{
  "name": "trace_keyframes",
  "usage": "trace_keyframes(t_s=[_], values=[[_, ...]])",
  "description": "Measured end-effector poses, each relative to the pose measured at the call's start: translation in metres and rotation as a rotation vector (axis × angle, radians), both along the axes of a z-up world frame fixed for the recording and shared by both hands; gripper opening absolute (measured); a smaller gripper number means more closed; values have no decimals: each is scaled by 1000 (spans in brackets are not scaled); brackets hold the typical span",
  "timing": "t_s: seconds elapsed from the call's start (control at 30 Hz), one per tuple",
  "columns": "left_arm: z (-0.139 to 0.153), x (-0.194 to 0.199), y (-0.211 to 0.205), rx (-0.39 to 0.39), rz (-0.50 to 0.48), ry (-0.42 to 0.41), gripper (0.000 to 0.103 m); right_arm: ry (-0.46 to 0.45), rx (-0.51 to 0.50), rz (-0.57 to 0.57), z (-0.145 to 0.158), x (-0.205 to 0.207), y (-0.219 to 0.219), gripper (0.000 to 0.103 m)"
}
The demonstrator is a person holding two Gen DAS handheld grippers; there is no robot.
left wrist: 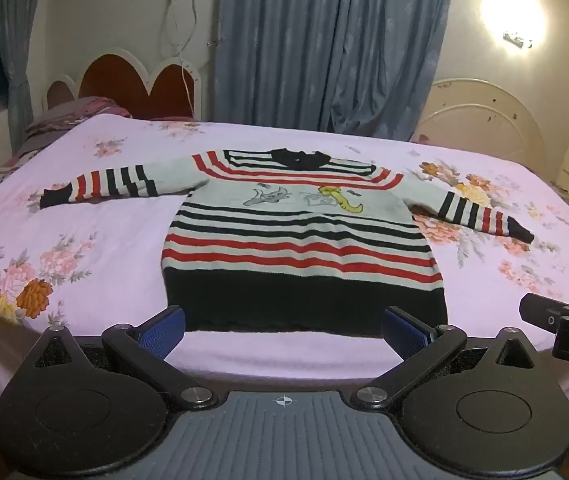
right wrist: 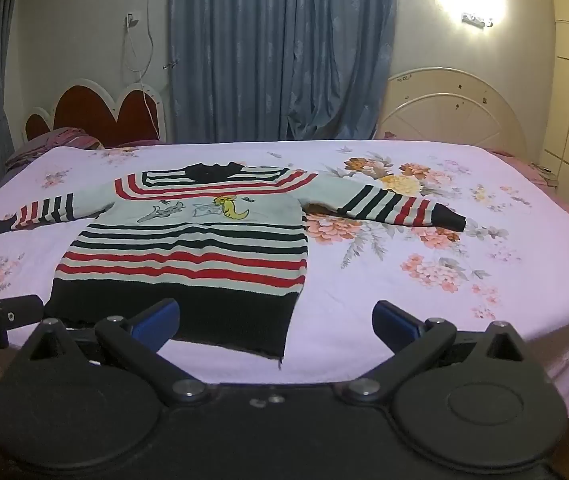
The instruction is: Fold small clothes
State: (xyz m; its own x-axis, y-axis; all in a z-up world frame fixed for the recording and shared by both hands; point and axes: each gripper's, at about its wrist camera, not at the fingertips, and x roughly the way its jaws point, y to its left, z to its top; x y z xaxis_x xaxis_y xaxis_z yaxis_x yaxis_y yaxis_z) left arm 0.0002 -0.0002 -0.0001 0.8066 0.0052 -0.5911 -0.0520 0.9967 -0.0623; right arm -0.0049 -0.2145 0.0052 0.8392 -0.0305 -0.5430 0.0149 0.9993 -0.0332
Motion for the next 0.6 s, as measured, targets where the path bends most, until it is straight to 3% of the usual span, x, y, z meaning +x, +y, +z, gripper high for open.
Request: trace_keyframes(t_s=[0.6], values=[[-1,3,0,6,-2,5,103,3,3,0,0,3,-7,102]])
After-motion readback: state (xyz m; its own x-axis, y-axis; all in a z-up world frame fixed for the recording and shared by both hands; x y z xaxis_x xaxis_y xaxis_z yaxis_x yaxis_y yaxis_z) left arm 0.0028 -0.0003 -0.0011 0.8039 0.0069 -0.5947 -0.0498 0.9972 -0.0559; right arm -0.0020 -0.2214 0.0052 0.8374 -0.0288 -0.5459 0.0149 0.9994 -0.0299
